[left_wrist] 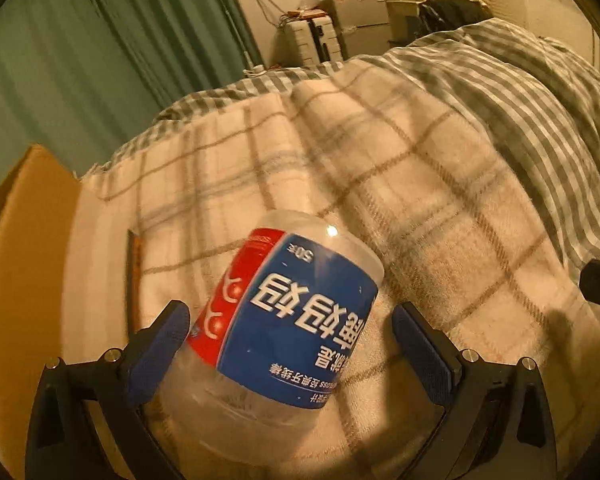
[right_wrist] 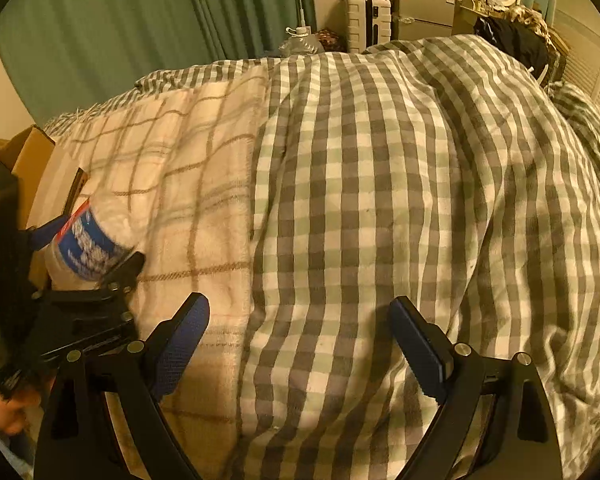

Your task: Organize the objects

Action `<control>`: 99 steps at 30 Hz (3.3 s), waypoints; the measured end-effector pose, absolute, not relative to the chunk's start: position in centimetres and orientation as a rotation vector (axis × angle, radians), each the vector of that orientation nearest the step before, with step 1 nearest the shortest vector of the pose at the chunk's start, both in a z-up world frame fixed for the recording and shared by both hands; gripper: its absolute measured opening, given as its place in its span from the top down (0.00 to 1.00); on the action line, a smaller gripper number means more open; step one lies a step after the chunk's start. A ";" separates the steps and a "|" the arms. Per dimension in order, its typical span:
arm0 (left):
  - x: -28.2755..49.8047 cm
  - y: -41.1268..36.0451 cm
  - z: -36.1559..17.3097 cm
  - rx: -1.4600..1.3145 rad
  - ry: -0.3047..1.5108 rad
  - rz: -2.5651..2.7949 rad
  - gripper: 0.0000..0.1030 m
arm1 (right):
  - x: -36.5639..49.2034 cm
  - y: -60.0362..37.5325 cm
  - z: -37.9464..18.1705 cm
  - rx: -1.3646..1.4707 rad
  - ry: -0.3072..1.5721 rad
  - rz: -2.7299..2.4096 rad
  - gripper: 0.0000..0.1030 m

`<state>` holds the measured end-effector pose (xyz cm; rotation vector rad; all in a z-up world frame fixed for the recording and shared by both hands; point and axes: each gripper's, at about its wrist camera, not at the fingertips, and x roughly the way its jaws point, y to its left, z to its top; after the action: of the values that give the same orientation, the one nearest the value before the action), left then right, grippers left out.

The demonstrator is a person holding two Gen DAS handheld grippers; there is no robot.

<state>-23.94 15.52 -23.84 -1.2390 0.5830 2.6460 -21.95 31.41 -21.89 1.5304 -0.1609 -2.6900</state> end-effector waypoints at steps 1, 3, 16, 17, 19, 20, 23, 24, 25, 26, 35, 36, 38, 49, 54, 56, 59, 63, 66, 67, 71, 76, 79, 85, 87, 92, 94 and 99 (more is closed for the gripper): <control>-23.8 15.4 -23.8 -1.233 0.574 2.640 0.00 | -21.8 31.3 -22.0 1.532 -0.156 -2.690 0.11; -23.3 15.4 -23.8 -1.241 0.561 2.624 0.03 | -21.4 31.3 -22.0 1.533 -0.157 -2.691 0.11; -19.9 12.5 -21.4 -1.375 0.364 2.569 0.38 | -17.7 30.3 -17.9 1.430 -0.210 -2.728 0.11; -19.3 12.3 -20.9 -1.378 0.337 2.568 0.38 | -17.4 30.2 -17.6 1.426 -0.210 -2.730 0.11; -17.7 12.2 -19.8 -1.383 0.308 2.574 0.38 | -16.5 30.1 -16.9 1.418 -0.211 -2.732 0.11; -17.2 12.2 -19.3 -1.381 0.305 2.575 0.38 | -16.1 29.9 -16.4 1.411 -0.210 -2.737 0.11; -15.5 12.3 -17.2 -1.346 0.306 2.585 0.38 | -15.0 29.3 -14.7 1.380 -0.205 -2.750 0.11; -14.8 12.2 -16.3 -1.328 0.302 2.592 0.38 | -14.6 29.1 -14.1 1.367 -0.201 -2.756 0.11; -14.4 12.2 -15.6 -1.313 0.291 2.598 0.38 | -14.2 28.9 -13.4 1.351 -0.196 -2.762 0.11; -14.2 11.8 -14.7 -1.298 0.273 2.605 0.38 | -13.7 28.6 -12.4 1.325 -0.189 -2.772 0.11; -13.8 7.9 -6.6 -1.130 0.164 2.731 0.38 | -10.5 25.0 -6.3 1.137 -0.144 -2.818 0.11; -13.9 7.2 -5.8 -1.117 0.155 2.745 0.38 | -10.4 24.4 -5.7 1.116 -0.138 -2.818 0.11; -14.2 5.9 -4.5 -1.094 0.154 2.778 0.38 | -10.6 23.1 -4.3 1.075 -0.124 -2.819 0.11; -18.4 -1.5 -4.9 -1.121 0.105 2.877 0.38 | -15.8 15.1 -2.6 0.982 -0.084 -2.727 0.11; -20.8 -3.9 -7.8 -1.197 0.089 2.884 0.38 | -18.8 12.1 -5.4 1.034 -0.036 -2.687 0.11; -21.6 -4.3 -8.8 -1.219 0.112 2.885 0.38 | -20.0 11.4 -6.6 1.062 -0.025 -2.671 0.11; -22.5 -4.6 -10.0 -1.233 0.127 2.881 0.38 | -21.4 10.7 -8.2 1.097 -0.017 -2.655 0.11; -23.0 -4.8 -11.1 -1.243 0.133 2.883 0.37 | -22.5 10.1 -9.9 1.130 -0.007 -2.641 0.11; -23.1 -4.9 -11.1 -1.226 0.123 2.878 0.28 | -22.6 10.2 -10.6 1.145 -0.010 -2.641 0.11; -23.0 -4.8 -10.8 -1.221 0.133 2.890 0.15 | -22.6 10.4 -10.7 1.152 -0.014 -2.642 0.11; -22.0 -4.5 -9.2 -1.148 0.179 2.950 0.02 | -22.3 11.3 -10.1 1.163 -0.041 -2.660 0.11; -20.5 -4.2 -6.7 -1.130 0.161 2.967 0.02 | -20.5 12.5 -7.4 1.119 -0.055 -2.700 0.11; -18.7 -4.1 -4.2 -1.070 0.133 2.985 0.00 | -18.9 13.3 -5.2 1.071 -0.062 -2.745 0.09; -14.9 -3.6 0.2 -0.959 0.099 3.030 0.00 | -14.8 14.9 -0.7 0.945 -0.070 -2.838 0.00; -13.4 -3.5 1.1 -0.915 0.078 3.045 0.00 | -13.3 15.4 0.6 0.896 -0.079 -2.861 0.00; -10.5 -2.9 1.5 -0.869 0.055 3.067 0.00 | -10.2 16.2 1.7 0.820 -0.051 -2.938 0.00; -9.8 -2.8 1.1 -0.860 0.057 3.076 0.00 | -9.3 16.4 1.3 0.817 -0.045 -2.957 0.00; -8.5 -3.2 -0.6 -0.855 0.022 3.091 0.00 | -8.4 16.6 -0.8 0.872 -0.001 -2.973 0.00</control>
<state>-8.49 -3.16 -0.59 -0.8550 0.0220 3.0911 -8.43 16.65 -0.76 0.8721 -0.0009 -2.9727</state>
